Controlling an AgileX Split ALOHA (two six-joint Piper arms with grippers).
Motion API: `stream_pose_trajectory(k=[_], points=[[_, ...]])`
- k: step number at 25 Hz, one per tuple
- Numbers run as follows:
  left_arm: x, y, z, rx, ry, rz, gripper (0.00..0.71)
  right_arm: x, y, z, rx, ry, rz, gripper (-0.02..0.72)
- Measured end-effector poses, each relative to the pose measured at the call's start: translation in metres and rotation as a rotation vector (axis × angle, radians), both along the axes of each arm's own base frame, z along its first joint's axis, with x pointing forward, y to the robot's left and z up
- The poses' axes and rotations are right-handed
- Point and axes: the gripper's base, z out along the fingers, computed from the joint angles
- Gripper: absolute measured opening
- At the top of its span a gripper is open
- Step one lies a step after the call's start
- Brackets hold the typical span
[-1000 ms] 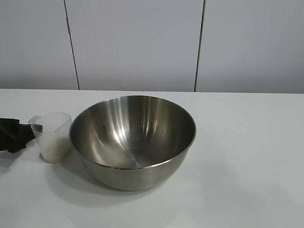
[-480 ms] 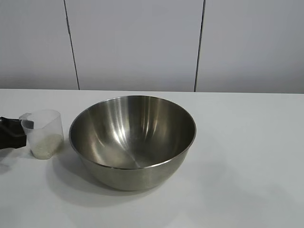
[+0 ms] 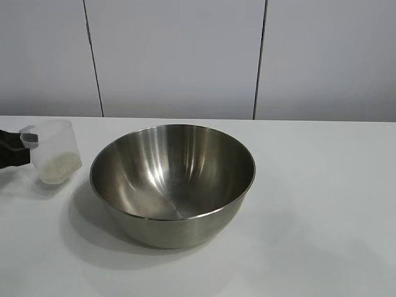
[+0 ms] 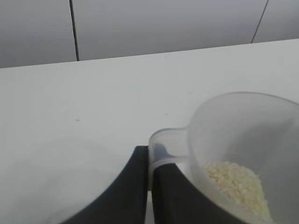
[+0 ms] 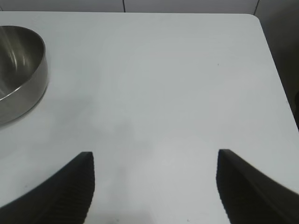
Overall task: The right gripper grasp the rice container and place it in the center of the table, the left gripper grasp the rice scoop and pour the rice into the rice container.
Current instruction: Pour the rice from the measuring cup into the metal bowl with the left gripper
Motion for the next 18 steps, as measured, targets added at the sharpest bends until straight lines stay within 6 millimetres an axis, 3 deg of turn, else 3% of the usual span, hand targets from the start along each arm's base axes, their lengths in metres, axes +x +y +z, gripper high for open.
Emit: stream_pose_trajectory(k=[4, 9, 13, 18], points=[[0.000, 0.000, 0.030, 0.024, -0.072, -0.009, 0.009, 0.000, 0.000, 0.000, 0.000, 0.000, 0.000, 0.503], [-0.011, -0.008, 0.071, 0.173, -0.112, -0.100, 0.009, 0.000, 0.000, 0.000, 0.000, 0.000, 0.000, 0.503], [-0.025, -0.033, 0.110, 0.304, -0.199, -0.165, 0.009, 0.000, 0.000, 0.000, 0.000, 0.000, 0.000, 0.503], [-0.043, -0.077, 0.133, 0.530, -0.252, -0.267, 0.009, 0.000, 0.000, 0.000, 0.000, 0.000, 0.000, 0.503]])
